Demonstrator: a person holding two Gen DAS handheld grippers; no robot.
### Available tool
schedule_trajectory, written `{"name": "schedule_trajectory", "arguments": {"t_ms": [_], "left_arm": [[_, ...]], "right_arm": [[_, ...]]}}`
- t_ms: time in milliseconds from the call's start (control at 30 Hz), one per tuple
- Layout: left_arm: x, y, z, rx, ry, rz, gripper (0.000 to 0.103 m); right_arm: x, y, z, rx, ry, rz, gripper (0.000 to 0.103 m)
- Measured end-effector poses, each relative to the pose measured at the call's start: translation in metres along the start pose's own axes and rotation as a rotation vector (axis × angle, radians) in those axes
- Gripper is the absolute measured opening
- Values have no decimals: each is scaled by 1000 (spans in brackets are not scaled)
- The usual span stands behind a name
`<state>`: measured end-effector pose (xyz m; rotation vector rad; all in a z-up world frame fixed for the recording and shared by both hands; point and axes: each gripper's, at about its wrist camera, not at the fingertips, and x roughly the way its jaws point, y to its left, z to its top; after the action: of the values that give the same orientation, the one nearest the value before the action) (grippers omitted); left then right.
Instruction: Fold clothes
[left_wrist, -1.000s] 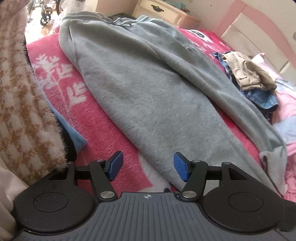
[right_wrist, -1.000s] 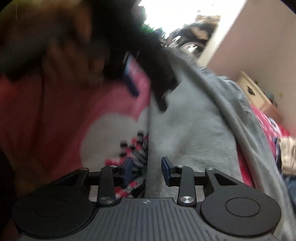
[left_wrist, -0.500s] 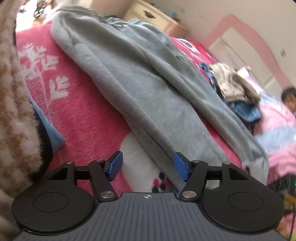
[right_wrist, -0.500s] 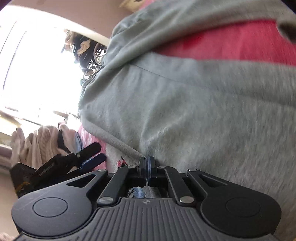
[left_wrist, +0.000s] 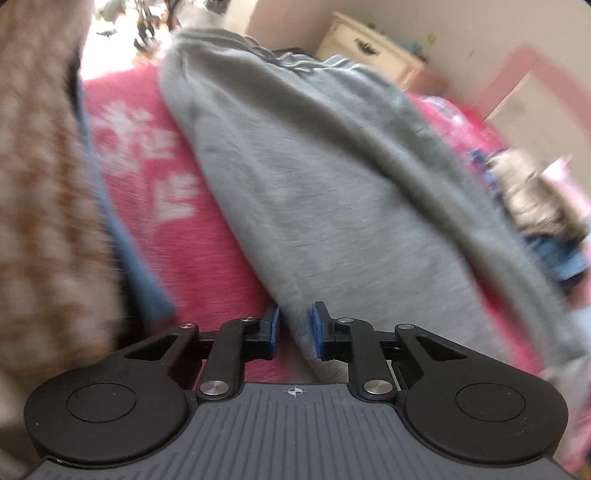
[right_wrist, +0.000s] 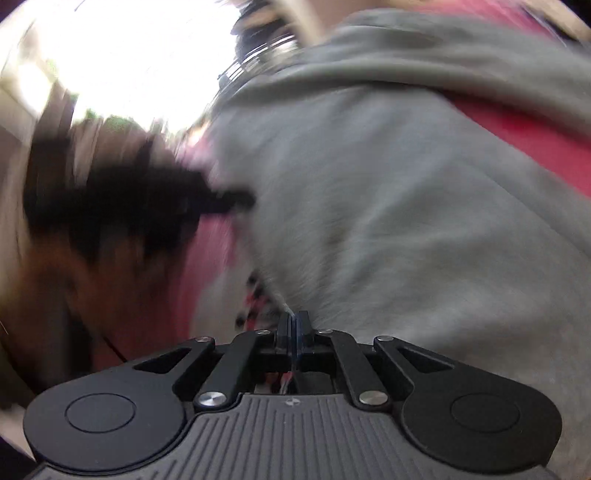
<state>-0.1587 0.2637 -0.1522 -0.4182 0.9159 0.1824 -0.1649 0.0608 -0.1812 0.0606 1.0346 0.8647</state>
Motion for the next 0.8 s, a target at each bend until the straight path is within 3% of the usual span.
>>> {"name": "schedule_trajectory", "arguments": {"t_ms": [100,200,333,433,500,567,667,733,800], "left_arm": [[-8,-7,-5,78,1,57,28],[-16,-12,-8,133,-10,83,29],[-32,-19,-16,216,-110,79,34],[-33,-28,-16,257,-160,41,41],[-16,-33,-16,277,-130,39,46],[6,-36,-17,290,-34,115,46],[1,-33,-10,250,-43,102,46],[-5,-39,-9,285,-78,120,46],[-7,-46,-5,301,-98,105,46]], "right_arm": [[0,25,-6,-123,40,17,8],[-20,29,-9,-144,-19,8,10],[-47,0,-4,20,-101,-129,15],[-45,-12,-9,94,-49,-217,14],[-44,-9,-14,89,-8,-222,14],[-53,-3,-17,67,-2,-204,14],[-82,-14,-20,158,-88,-244,14],[-91,-34,-30,266,-69,-312,16],[-95,-54,-40,356,-22,-349,9]]}}
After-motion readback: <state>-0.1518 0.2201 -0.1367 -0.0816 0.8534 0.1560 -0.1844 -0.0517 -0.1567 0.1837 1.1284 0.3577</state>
